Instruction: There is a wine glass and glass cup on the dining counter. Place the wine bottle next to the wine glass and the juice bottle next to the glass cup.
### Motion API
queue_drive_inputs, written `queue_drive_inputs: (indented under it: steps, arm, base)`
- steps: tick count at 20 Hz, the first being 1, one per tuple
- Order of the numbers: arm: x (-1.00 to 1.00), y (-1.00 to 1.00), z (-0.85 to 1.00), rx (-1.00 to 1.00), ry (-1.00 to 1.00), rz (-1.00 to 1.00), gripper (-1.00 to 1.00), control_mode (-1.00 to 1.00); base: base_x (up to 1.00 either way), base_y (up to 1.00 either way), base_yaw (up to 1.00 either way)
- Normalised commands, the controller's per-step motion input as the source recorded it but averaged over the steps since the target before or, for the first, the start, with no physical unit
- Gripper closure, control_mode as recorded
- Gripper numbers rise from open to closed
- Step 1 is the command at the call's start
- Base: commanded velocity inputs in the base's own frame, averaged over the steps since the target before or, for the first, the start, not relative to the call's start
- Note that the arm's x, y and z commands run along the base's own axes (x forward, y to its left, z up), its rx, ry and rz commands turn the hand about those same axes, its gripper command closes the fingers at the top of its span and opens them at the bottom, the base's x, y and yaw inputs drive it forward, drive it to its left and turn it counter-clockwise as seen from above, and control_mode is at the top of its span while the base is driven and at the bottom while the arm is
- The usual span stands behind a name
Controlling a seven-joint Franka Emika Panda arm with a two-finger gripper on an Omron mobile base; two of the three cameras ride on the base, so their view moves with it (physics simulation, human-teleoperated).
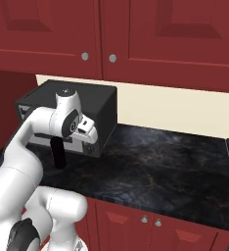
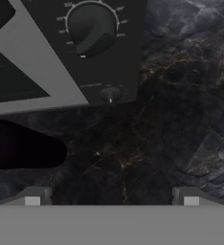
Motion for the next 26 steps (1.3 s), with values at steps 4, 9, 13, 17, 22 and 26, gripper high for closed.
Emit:
queue_drive_inputs:
  steps: [4, 9, 13, 17, 22, 26]
  arm:
    - [0.0, 0.0, 0.0, 0.0, 0.0, 0.0, -1.0, 1.0]
    - [0.0, 0.0, 0.0, 0.0, 0.0, 0.0, -1.0, 1.0]
    - [-0.19, 0.0, 0.0, 0.02, -0.01, 0.11, -1.0, -1.0]
    - [-0.32, 0.0, 0.0, 0.06, -0.02, 0.17, -1.0, -1.0]
    - [-0.27, 0.01, -0.01, 0.01, 0.0, 0.15, -1.0, -1.0]
    - [-0.19, 0.02, -0.01, 0.01, 0.0, 0.13, -1.0, -1.0]
  base:
    - [-0.01, 0.0, 0.0]
    - [-0.08, 0.0, 0.0]
    - [-0.04, 0.0, 0.02]
    - [0.0, 0.0, 0.0]
    - [0.0, 0.0, 0.0]
    - [0.0, 0.0, 0.0]
